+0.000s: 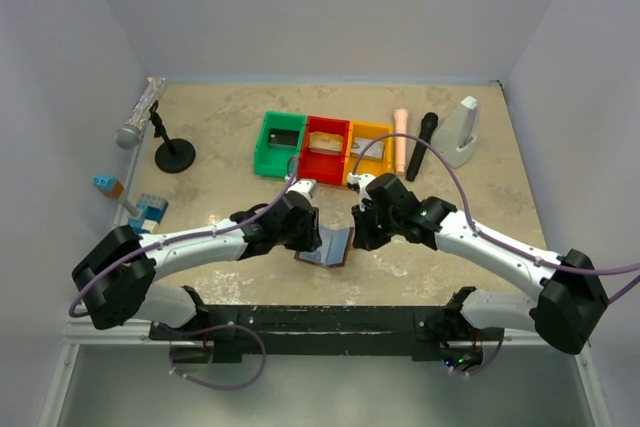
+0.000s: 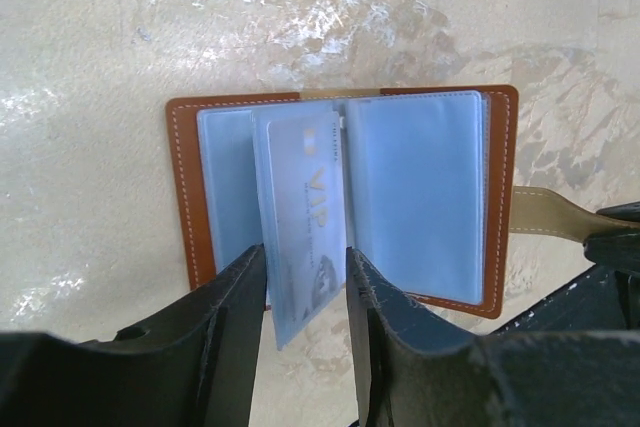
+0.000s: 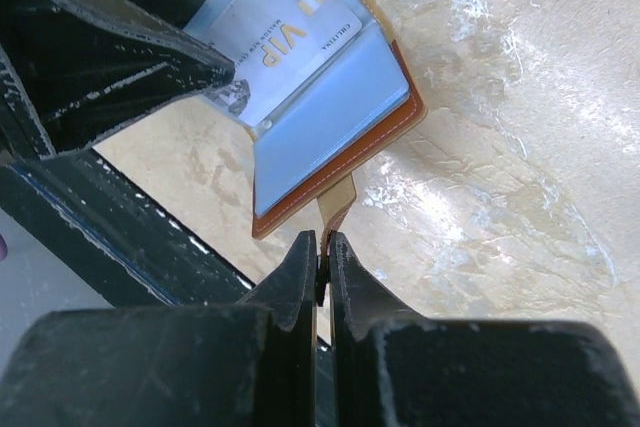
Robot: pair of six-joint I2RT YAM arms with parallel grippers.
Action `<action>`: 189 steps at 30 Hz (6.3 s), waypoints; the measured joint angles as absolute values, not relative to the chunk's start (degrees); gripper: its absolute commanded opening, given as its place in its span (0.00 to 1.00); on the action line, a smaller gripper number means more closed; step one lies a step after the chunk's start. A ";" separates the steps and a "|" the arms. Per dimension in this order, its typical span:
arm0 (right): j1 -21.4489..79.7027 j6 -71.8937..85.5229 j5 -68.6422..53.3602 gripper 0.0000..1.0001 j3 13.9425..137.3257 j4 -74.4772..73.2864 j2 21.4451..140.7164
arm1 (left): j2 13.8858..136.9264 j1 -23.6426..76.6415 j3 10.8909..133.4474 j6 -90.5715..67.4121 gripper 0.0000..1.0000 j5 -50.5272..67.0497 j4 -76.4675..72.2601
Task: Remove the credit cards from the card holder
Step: Remove the credit card from the card holder.
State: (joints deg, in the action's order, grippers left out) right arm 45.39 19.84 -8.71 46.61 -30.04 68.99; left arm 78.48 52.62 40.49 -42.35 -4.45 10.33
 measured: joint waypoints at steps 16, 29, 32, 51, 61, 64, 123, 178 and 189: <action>45.39 16.58 -5.50 0.00 48.07 -35.59 69.06 | 67.75 52.18 37.93 -42.37 0.44 -8.32 13.04; 45.30 17.08 -3.73 0.00 47.90 -34.54 72.25 | 80.71 52.12 37.58 -42.39 0.17 7.07 -2.68; 45.06 17.58 -3.07 0.00 47.77 -34.50 72.25 | 82.19 52.12 37.34 -42.41 0.13 7.40 -3.38; 43.92 21.67 3.01 0.28 49.63 -40.71 63.09 | 78.98 52.12 34.54 -42.89 0.10 4.51 -2.63; 43.86 25.63 -13.37 0.00 47.24 -23.24 62.92 | 78.94 52.12 32.10 -43.99 0.00 3.20 -2.79; 43.86 27.24 -16.62 0.00 44.86 -18.46 68.51 | 78.94 52.12 31.18 -44.36 0.00 2.28 -3.81; 47.31 34.48 -5.37 0.62 36.82 -9.45 67.88 | 66.94 50.26 22.90 -46.70 0.11 0.60 -11.18; 42.76 46.19 -20.86 0.40 27.59 16.10 84.16 | 75.92 50.26 20.56 -47.48 0.00 2.52 -20.62; 42.30 46.57 -22.04 0.38 26.81 17.50 84.16 | 78.74 50.26 22.22 -48.90 0.00 2.55 -19.22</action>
